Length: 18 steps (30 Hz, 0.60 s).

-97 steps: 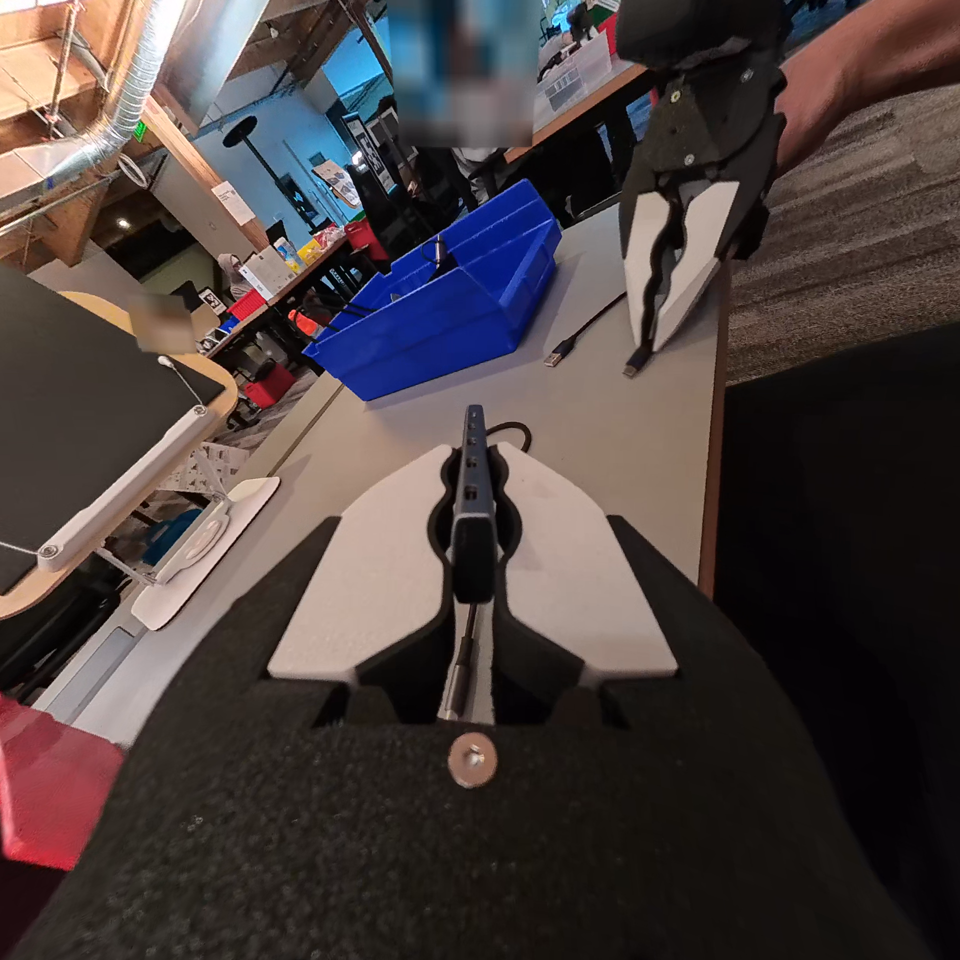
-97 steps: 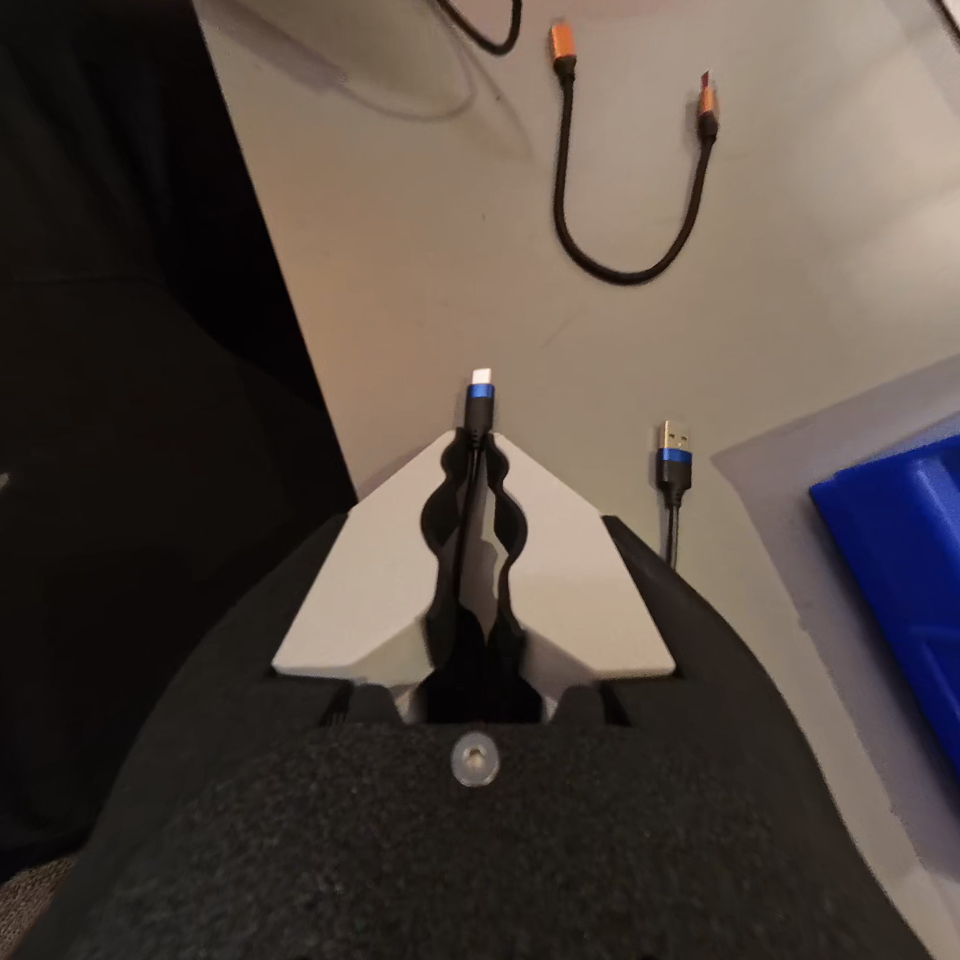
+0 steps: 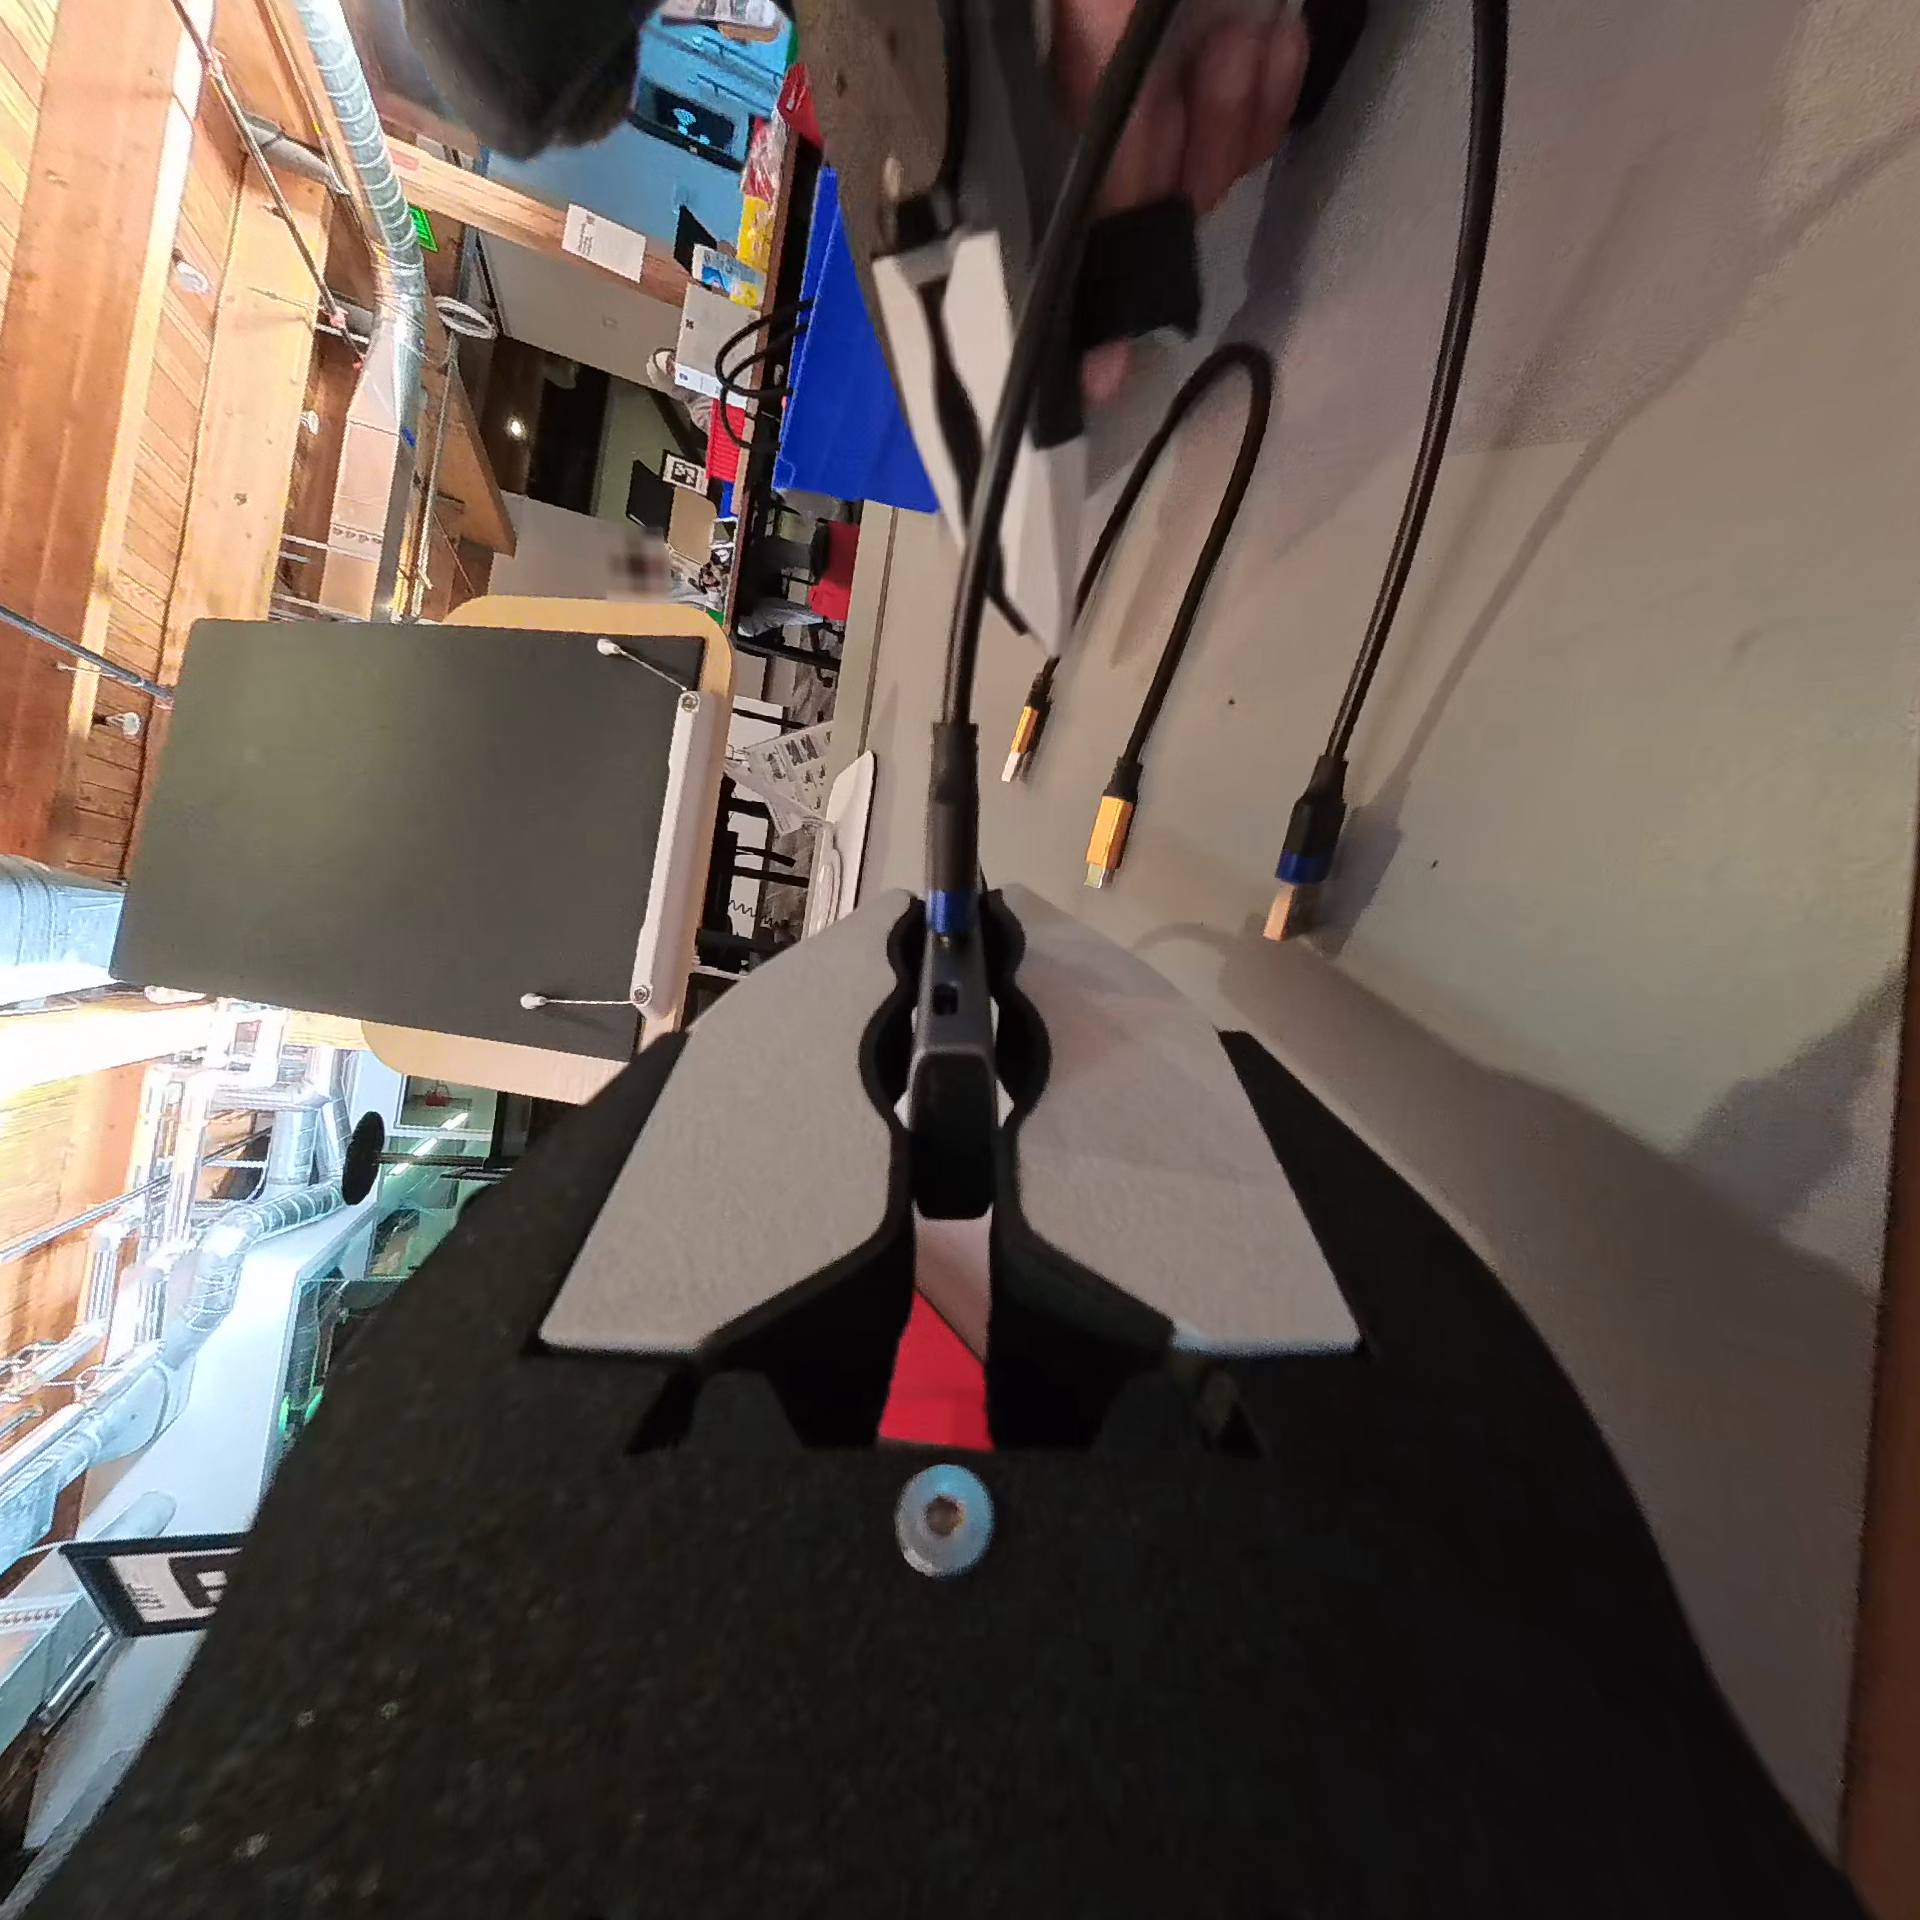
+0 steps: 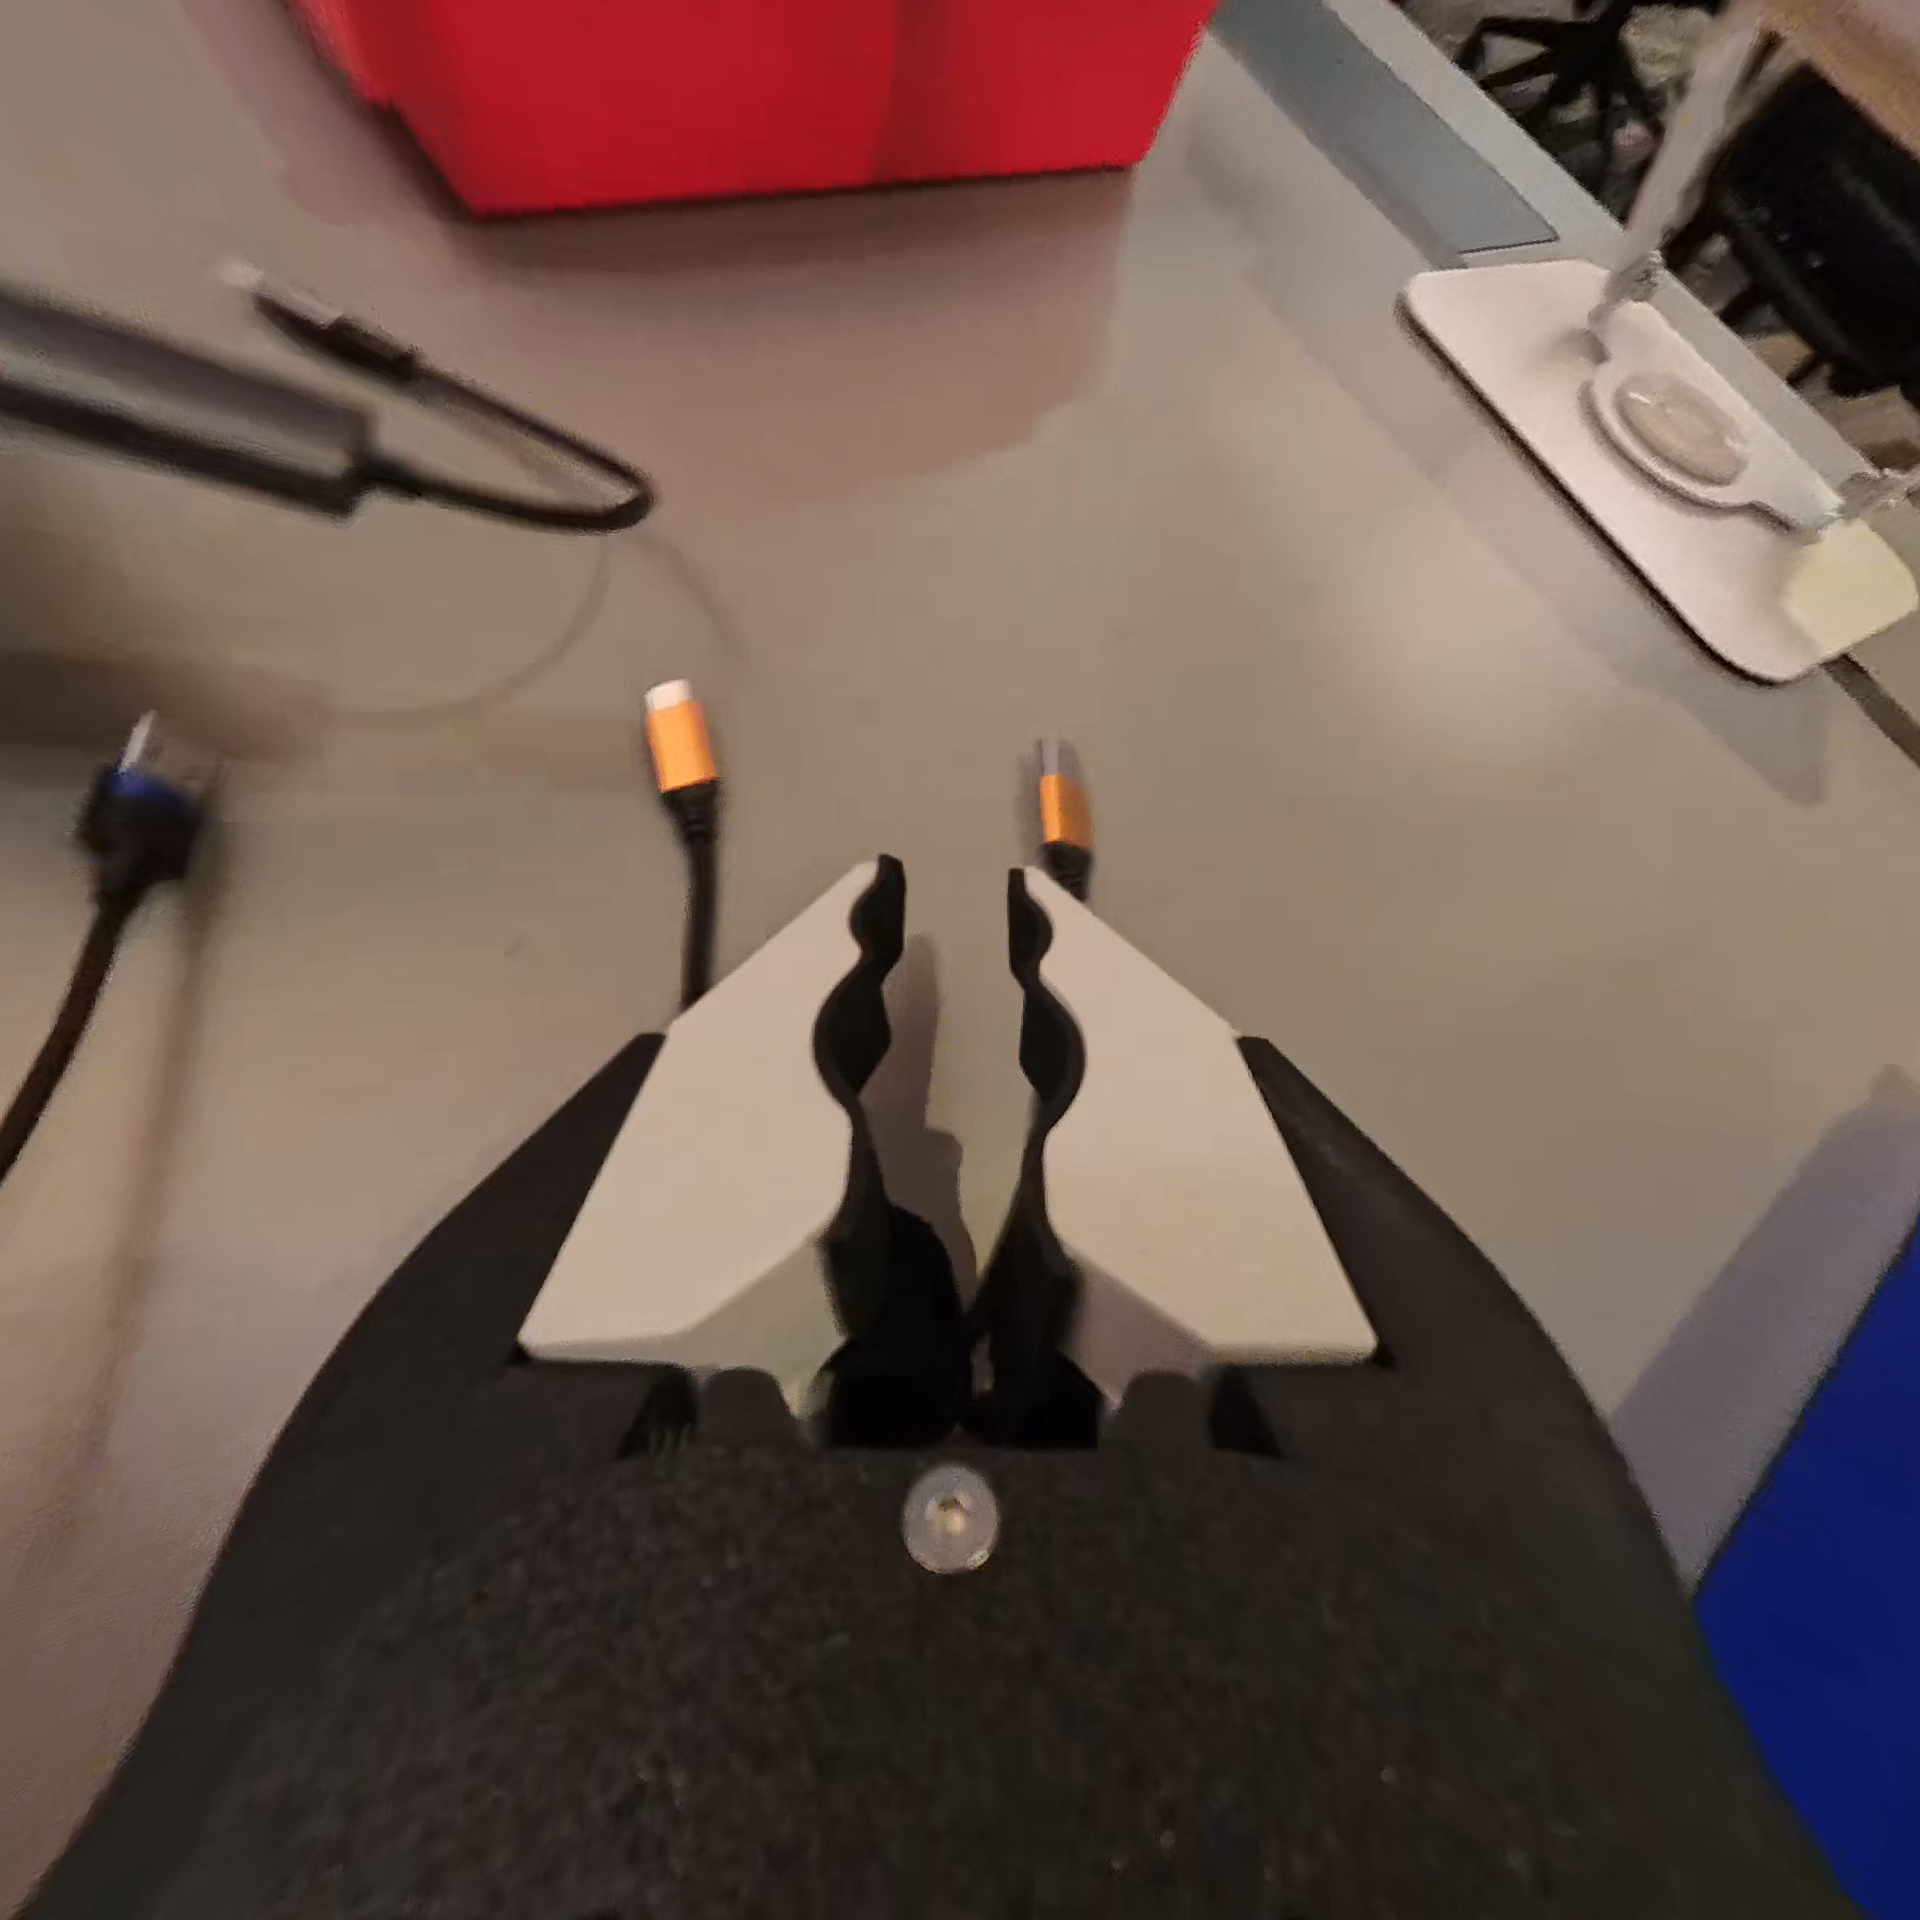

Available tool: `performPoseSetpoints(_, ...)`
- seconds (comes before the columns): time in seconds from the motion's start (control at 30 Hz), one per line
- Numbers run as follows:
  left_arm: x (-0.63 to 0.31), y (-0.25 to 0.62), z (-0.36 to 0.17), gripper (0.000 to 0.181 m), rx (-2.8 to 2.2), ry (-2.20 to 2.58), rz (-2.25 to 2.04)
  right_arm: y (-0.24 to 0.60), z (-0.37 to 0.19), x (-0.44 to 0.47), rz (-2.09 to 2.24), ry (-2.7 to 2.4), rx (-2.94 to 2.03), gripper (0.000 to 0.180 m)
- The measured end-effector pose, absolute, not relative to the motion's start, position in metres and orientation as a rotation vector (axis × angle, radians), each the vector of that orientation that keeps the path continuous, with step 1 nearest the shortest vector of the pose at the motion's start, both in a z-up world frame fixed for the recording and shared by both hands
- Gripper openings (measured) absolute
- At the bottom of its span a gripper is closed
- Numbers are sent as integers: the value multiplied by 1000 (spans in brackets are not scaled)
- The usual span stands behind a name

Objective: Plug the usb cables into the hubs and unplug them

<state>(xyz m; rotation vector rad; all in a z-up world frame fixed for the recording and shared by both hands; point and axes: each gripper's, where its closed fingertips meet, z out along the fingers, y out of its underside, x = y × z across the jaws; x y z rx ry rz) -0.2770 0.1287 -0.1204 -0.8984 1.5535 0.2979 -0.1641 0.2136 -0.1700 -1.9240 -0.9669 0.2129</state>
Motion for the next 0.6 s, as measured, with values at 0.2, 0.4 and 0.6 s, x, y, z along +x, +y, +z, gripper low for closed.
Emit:
performPoseSetpoints(0.2,-278,131,-125,10,-922,1555,286,246,-193,-151,338,-845,-2164,19)
performPoseSetpoints(0.4,-287,139,-125,10,-960,1534,277,214,-161,-196,657,-921,-1999,21)
performPoseSetpoints(0.6,-290,144,-129,10,-979,1540,272,178,-183,-217,435,-1245,-1917,20)
